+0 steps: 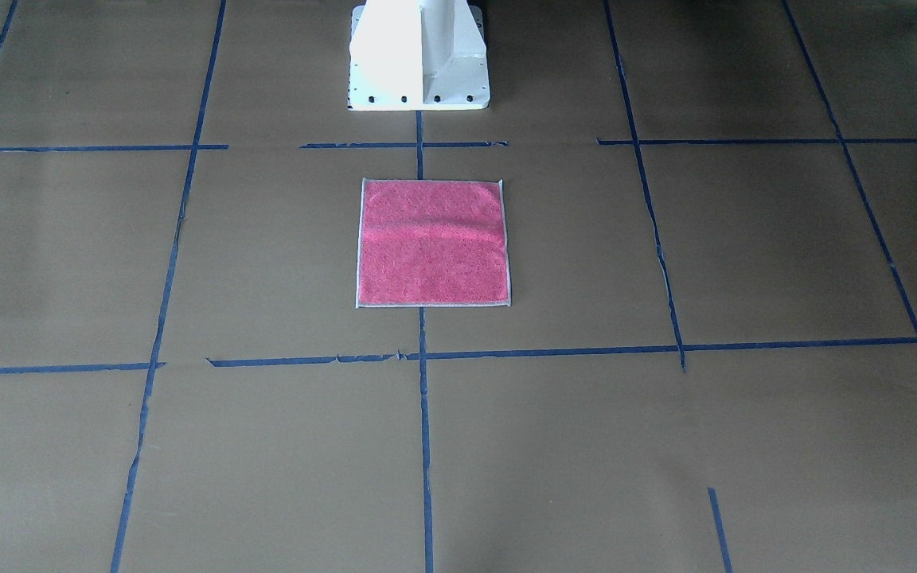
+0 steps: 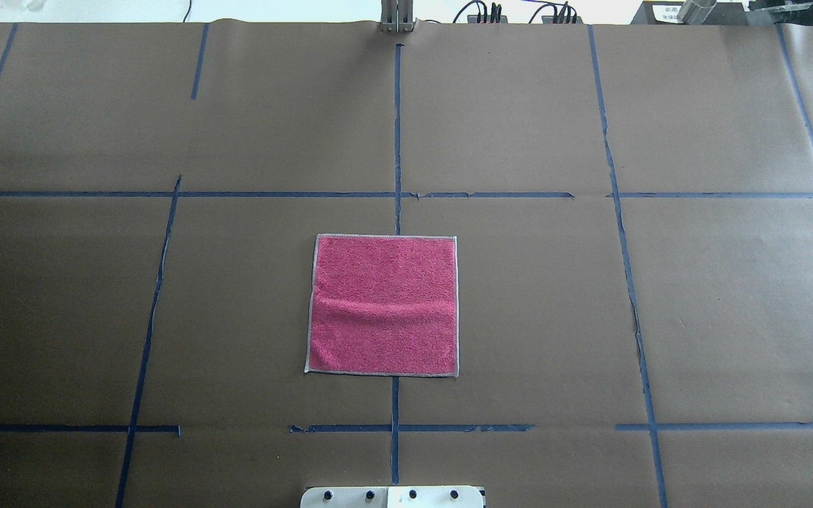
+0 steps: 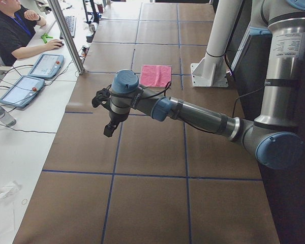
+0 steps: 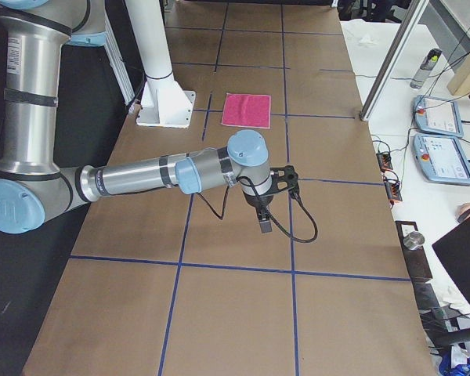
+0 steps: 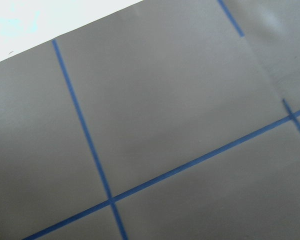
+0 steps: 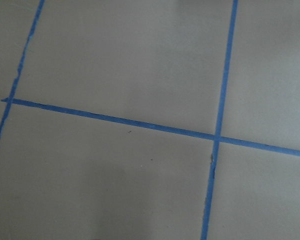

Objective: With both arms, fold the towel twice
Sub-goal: 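Move both arms in from the rest pose toward the pink towel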

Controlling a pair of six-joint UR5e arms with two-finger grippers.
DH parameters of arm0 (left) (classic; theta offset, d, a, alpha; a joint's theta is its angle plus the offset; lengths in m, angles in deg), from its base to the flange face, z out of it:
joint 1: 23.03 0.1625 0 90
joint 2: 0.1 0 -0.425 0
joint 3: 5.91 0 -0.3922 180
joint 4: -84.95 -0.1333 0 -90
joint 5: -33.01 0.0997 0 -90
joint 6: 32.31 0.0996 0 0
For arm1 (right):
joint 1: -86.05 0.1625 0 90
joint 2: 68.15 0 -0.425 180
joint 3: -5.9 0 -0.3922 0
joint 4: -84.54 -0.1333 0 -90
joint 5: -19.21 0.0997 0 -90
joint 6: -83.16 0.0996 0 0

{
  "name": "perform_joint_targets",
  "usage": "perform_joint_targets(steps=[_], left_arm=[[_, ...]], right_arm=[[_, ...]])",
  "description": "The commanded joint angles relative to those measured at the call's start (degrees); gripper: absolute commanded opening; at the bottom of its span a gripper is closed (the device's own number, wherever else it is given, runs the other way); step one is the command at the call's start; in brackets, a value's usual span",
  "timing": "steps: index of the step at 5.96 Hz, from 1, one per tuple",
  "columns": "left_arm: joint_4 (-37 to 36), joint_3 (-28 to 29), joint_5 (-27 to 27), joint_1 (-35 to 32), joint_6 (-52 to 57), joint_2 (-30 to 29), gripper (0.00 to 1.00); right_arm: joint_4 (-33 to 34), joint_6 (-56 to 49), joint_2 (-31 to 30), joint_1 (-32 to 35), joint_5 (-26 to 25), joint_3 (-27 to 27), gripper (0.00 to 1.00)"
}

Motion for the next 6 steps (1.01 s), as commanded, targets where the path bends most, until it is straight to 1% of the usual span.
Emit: perform_joint_targets(steps=[1,2,3,4,5,6], left_arm=[[4.7,-0.4,-1.0,9.4,-9.6,-0.5,1.00],[4.8,-2.9,-0.4,13.8,-20.2,-0.9,1.00],[4.8,-6.5,0.5,19.2,-30.3,-1.0,1.00],[5.3,-11.6,8.3,27.3,-44.0,-1.1,1.00],[4.9,-14.2,17.8,36.5,-55.5,-3.7,1.00],[4.6,-14.1,22.5,43.5,-62.2,-5.8,1.00]], right_arm=[[-5.2,6.9,0.2,-4.5,3.0,-0.4,0.99],[-5.3,14.4,0.4,-8.9,3.1,-2.7,0.99],[-6.6,24.6,0.5,-13.9,2.7,-6.7,0.99],[-14.8,36.5,1.2,-19.7,1.3,-7.0,1.00],[-20.4,47.3,2.6,-27.1,-4.8,-7.8,1.00],[-20.3,55.7,5.1,-35.2,-11.3,-8.9,1.00]])
